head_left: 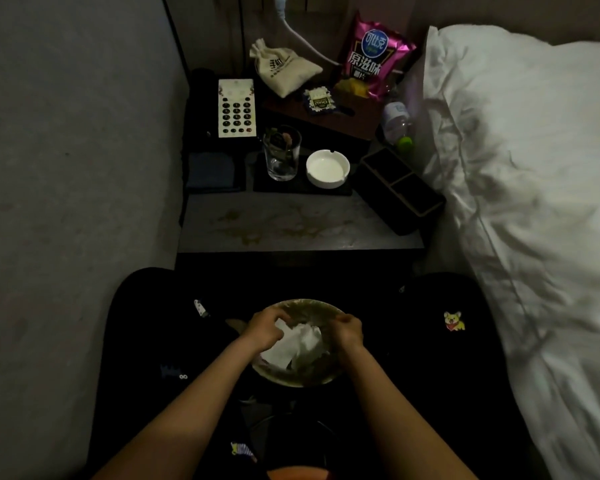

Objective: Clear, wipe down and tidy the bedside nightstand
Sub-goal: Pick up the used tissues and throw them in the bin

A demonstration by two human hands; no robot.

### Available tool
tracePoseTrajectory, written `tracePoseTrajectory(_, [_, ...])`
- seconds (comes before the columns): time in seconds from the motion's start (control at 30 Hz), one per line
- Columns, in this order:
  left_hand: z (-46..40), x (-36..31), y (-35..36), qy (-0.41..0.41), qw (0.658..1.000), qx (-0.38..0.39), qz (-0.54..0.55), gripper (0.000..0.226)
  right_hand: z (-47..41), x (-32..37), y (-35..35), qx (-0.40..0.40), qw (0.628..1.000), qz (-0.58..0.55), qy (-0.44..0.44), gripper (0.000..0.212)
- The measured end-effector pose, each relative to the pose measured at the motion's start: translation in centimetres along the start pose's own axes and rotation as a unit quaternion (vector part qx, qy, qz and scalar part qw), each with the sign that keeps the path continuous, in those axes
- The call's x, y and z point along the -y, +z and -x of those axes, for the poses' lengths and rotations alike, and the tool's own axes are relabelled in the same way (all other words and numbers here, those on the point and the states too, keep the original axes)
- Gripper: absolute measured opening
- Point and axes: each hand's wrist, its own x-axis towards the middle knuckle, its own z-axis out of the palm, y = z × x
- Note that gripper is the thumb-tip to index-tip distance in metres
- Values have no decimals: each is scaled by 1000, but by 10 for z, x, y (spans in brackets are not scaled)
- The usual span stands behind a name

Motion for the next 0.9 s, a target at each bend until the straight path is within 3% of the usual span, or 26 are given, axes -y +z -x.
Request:
tracePoseTrajectory(0.23, [-2, -14, -10, -3, 998, -41, 43, 27, 7, 34, -1, 5, 993, 50, -105, 19])
tracePoseTrajectory(0.47, [11, -67, -64, 125, 950, -134, 251, 22, 26, 116, -39, 18, 951, -4, -308, 14])
tracePoseTrajectory(0.63, [7, -96, -112, 197, 917, -176, 299, 25, 30, 170, -70, -23, 917, 10, -398, 16])
tracePoseTrajectory(0.7, [2, -103, -127, 215, 913, -189, 289, 28, 26, 185, -83, -56, 902, 38, -427, 21])
tracePoseTrajectory(0.8, [-9, -109, -141, 226, 913, -201, 275, 30, 8, 204, -103, -172, 861, 166, -449, 37])
tracePoseTrajectory(0.9, [-18, -114, -144, 221, 919, -191, 265, 28, -15, 217, -118, -186, 862, 254, -397, 60])
